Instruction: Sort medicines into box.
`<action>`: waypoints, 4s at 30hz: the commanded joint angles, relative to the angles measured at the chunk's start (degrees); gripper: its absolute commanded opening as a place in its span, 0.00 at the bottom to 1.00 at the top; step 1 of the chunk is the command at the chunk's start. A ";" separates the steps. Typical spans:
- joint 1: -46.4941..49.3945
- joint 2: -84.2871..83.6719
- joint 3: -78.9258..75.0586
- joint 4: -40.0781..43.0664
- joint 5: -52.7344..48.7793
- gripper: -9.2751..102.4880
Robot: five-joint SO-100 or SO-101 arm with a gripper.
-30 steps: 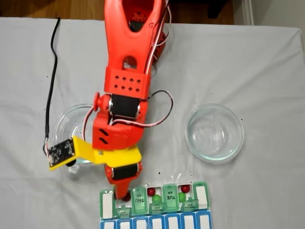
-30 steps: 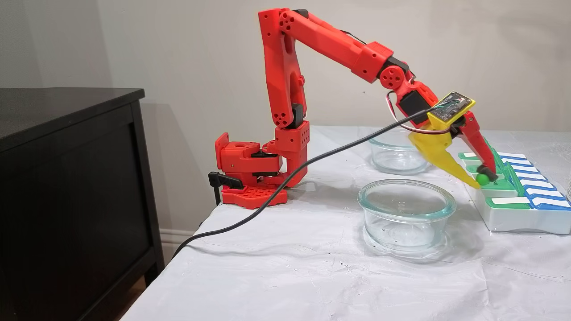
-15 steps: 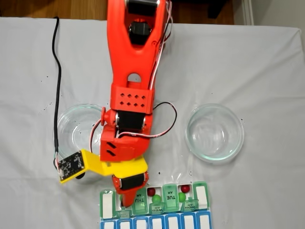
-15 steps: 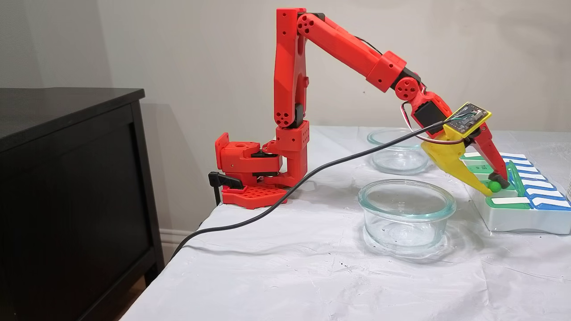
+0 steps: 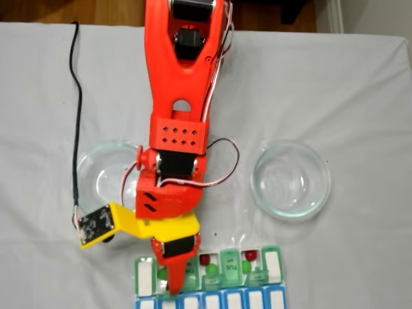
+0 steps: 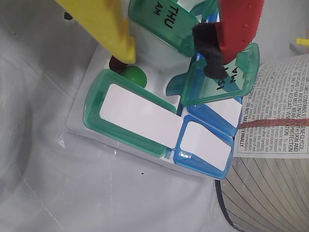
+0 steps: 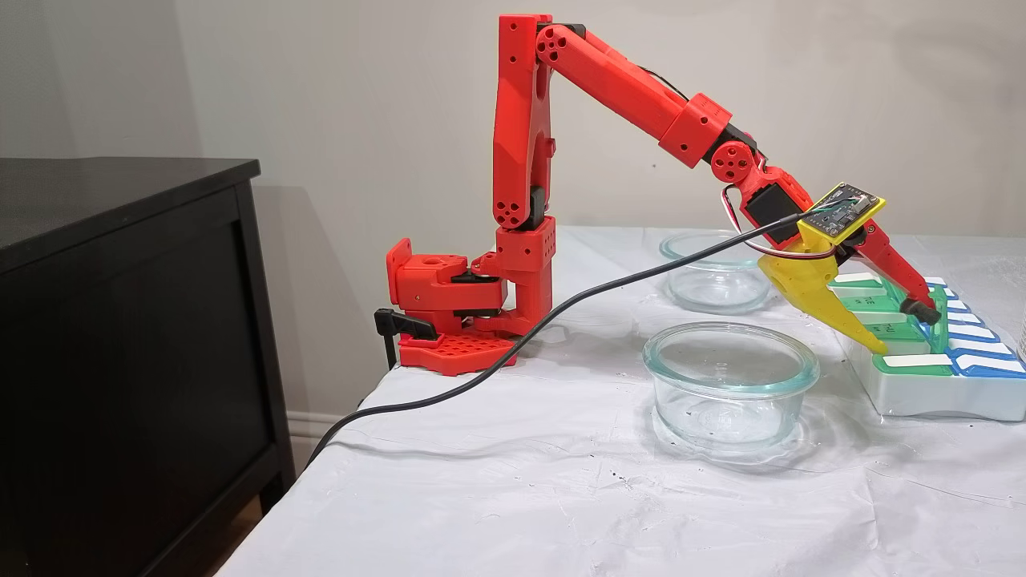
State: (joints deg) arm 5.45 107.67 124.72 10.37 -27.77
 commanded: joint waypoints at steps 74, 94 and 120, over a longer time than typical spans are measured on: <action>-19.42 0.97 -5.01 -27.77 19.95 0.08; -20.92 3.52 -6.68 -9.93 21.27 0.08; -20.39 4.22 -9.14 12.66 13.27 0.08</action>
State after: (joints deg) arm -14.94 107.23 119.27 21.09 -12.92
